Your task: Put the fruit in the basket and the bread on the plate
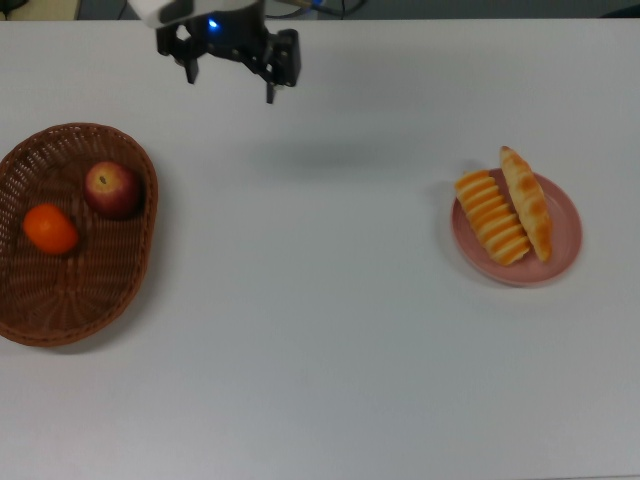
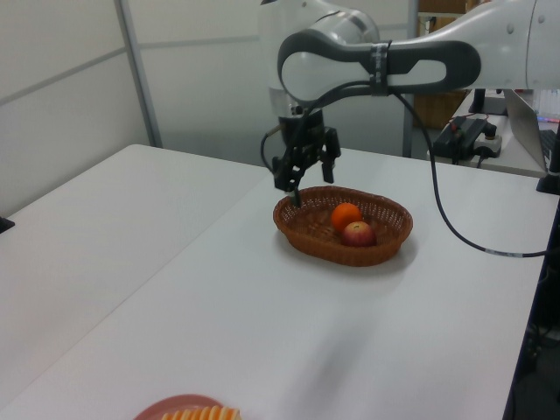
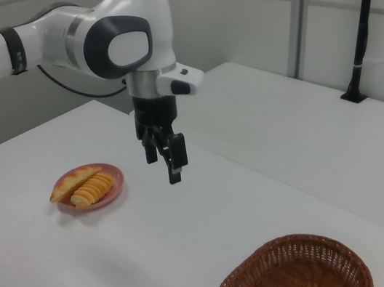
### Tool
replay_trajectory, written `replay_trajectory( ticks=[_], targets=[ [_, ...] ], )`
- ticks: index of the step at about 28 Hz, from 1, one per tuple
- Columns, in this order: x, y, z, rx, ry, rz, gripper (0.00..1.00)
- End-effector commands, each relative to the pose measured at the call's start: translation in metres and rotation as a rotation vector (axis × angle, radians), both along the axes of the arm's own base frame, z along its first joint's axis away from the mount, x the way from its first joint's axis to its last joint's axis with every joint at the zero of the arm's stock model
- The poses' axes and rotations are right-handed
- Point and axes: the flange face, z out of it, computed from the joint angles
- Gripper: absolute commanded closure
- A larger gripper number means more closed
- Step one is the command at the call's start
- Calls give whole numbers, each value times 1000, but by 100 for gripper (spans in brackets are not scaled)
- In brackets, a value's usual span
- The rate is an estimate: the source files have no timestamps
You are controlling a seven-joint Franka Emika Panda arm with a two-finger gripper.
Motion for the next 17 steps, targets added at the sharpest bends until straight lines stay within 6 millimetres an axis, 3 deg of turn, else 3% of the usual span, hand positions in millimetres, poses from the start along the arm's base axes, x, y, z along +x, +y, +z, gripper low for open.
replay_trajectory(
  ticks=[1, 8, 17],
  targets=[
    [-24, 1, 6, 12, 31, -27, 0],
    [-37, 0, 25, 8, 48, 11, 0],
    [-61, 1, 51, 25, 105, 213, 0]
  ],
)
